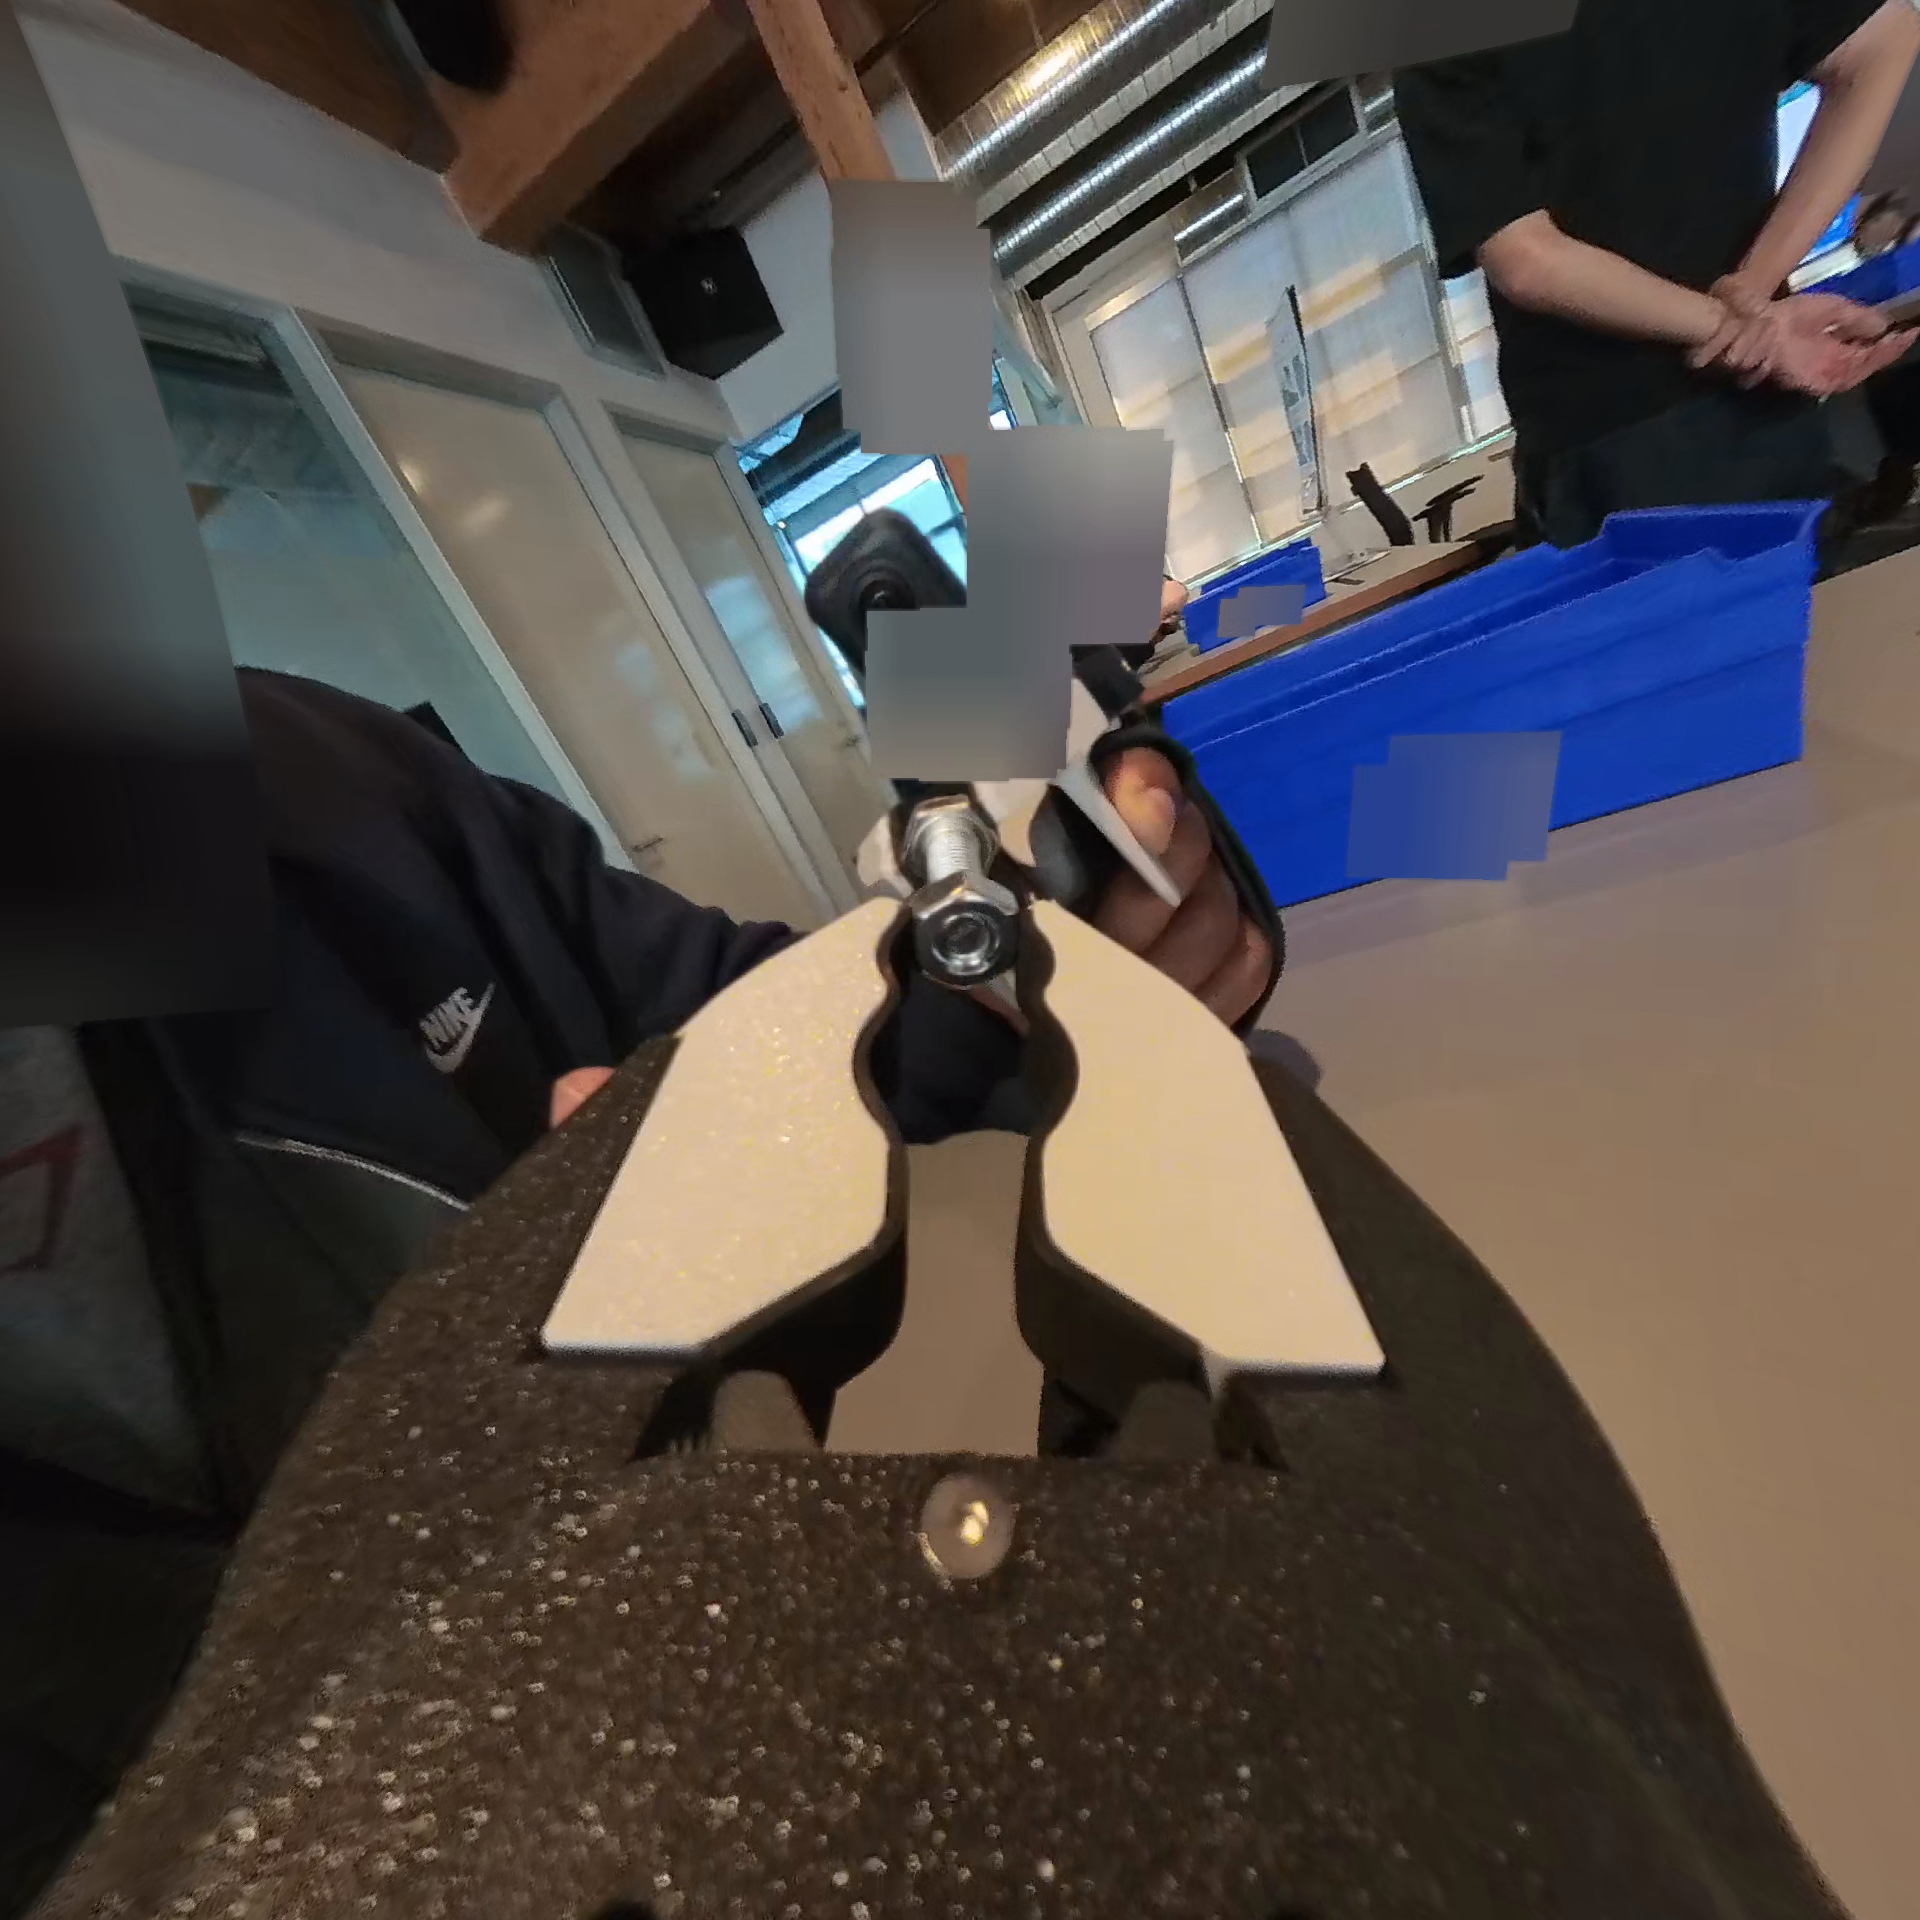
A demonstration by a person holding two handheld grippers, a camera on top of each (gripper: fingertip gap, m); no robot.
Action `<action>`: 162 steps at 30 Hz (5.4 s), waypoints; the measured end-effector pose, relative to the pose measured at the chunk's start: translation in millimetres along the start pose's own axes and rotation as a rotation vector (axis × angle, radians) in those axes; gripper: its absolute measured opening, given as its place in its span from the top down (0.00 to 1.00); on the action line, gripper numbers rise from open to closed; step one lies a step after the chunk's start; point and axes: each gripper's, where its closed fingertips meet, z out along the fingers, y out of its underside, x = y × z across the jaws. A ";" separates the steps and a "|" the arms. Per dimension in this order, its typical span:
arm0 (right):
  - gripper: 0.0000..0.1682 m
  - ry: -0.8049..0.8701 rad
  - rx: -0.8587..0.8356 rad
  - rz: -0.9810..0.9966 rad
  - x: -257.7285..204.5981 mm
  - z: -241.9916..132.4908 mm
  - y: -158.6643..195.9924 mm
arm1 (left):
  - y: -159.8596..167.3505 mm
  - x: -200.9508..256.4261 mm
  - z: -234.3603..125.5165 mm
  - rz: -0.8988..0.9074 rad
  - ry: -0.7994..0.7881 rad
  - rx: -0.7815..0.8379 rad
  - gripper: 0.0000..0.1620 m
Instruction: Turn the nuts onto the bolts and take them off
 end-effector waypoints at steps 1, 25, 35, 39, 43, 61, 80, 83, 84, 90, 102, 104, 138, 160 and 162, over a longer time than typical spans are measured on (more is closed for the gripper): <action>0.89 0.015 -0.008 -0.035 0.3 -0.6 0.0 | 0.3 -0.6 0.4 -0.034 0.007 0.003 0.90; 0.86 0.476 -0.316 -1.015 19.8 -14.8 4.9 | 19.1 -11.4 6.7 -1.017 0.264 0.254 0.90; 0.71 0.233 -0.056 -0.263 14.2 -7.4 -5.2 | 7.2 -26.0 -3.7 -0.425 -0.034 0.123 0.90; 0.74 0.196 -0.035 -0.176 17.0 -11.2 -5.1 | 7.5 -19.0 -0.7 -0.251 -0.058 0.053 0.90; 0.77 0.157 -0.053 -0.148 13.7 -9.7 -1.8 | 6.8 -10.2 3.8 -0.234 -0.016 0.052 0.90; 0.88 0.502 -0.391 -1.246 6.9 -21.6 2.6 | 16.6 0.3 14.8 -1.163 0.332 0.240 0.90; 0.69 0.233 0.000 -0.049 -57.0 2.3 38.9 | -21.2 69.5 -24.3 -0.331 -0.225 0.141 0.90; 0.69 0.220 -0.006 -0.032 -74.5 11.6 45.8 | -27.2 87.5 -29.5 -0.337 -0.215 0.156 0.90; 0.69 0.220 -0.019 -0.028 -78.2 13.8 48.8 | -29.7 92.3 -31.5 -0.338 -0.207 0.163 0.90; 0.69 0.200 -0.026 -0.020 -102.5 25.4 55.4 | -39.6 116.5 -32.8 -0.309 -0.157 0.147 0.90; 0.75 0.176 -0.030 -0.062 -136.1 30.3 58.9 | -54.4 144.4 -23.3 -0.285 -0.114 0.155 0.90; 0.78 0.163 -0.024 -0.074 -140.9 29.0 57.5 | -55.9 146.1 -22.7 -0.285 -0.114 0.155 0.90; 0.73 0.217 -0.021 -0.190 -127.6 -31.8 32.9 | -30.0 118.9 11.0 -0.639 -0.062 0.190 0.90; 0.90 0.306 -0.201 -0.555 -120.3 -25.1 51.9 | -24.5 128.1 22.8 -0.897 0.083 0.208 0.90; 0.90 0.370 -0.279 -0.804 -121.0 -25.7 53.7 | -23.7 127.9 23.3 -1.045 0.133 0.256 0.90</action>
